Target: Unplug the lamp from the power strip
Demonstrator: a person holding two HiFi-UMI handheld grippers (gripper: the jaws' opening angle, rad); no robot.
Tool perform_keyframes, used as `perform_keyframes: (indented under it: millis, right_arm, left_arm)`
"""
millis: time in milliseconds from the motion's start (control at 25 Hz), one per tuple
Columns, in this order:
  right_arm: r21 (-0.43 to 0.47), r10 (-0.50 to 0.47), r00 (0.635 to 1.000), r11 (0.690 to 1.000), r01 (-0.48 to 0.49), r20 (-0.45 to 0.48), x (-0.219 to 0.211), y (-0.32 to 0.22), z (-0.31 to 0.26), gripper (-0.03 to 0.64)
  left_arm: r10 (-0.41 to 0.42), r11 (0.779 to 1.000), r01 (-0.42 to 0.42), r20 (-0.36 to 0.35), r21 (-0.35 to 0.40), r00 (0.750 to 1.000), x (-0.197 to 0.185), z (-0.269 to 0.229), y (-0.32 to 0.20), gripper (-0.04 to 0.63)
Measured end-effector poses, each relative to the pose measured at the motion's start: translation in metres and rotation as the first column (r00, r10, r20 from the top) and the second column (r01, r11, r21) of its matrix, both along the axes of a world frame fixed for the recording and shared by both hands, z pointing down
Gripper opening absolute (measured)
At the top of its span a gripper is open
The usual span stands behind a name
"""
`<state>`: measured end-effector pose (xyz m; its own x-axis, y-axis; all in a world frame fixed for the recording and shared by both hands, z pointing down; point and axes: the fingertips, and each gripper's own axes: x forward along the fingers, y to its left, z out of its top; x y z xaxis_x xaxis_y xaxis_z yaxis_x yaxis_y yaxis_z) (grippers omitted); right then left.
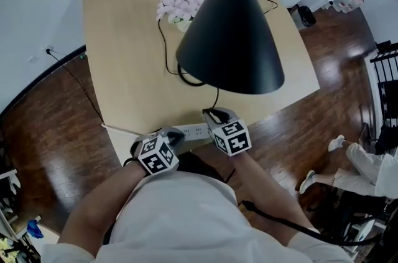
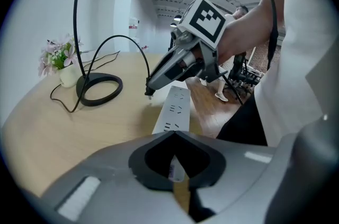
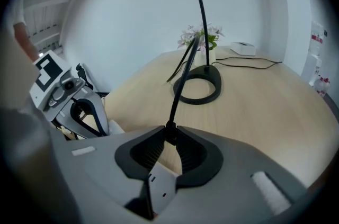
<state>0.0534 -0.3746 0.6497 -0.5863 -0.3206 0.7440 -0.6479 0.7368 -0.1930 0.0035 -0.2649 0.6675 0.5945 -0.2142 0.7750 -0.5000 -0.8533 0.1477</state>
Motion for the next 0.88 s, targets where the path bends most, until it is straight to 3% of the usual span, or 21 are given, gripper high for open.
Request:
perform_keyframes:
  millis: [440, 640, 880]
  right_arm:
    - [-0.066, -0.001, 0.998, 0.998, 0.006, 0.066, 0.011, -0.015, 0.011, 0.08]
    - [-0.038, 0.019, 0.994, 0.999, -0.015, 0.106, 0.029, -0.021, 0.007, 0.08]
    - [0.042, 0.014, 0.991, 0.999, -0.02, 0.133, 0.035, -0.012, -0.004, 0.08]
  left_arm:
    - [-0.06, 0.997, 0.062, 0.026, -0.05, 0.998, -0.004, -0.001, 0.001, 0.005]
    - [-0.09, 0.994, 0.092, 0.039, -0.054, 0.995, -0.005, -0.003, -0.003, 0.004]
    - [-0.166, 0.986, 0.165, -0.038, -0.011, 0.985, -0.026, -0.027, -0.014, 0.005]
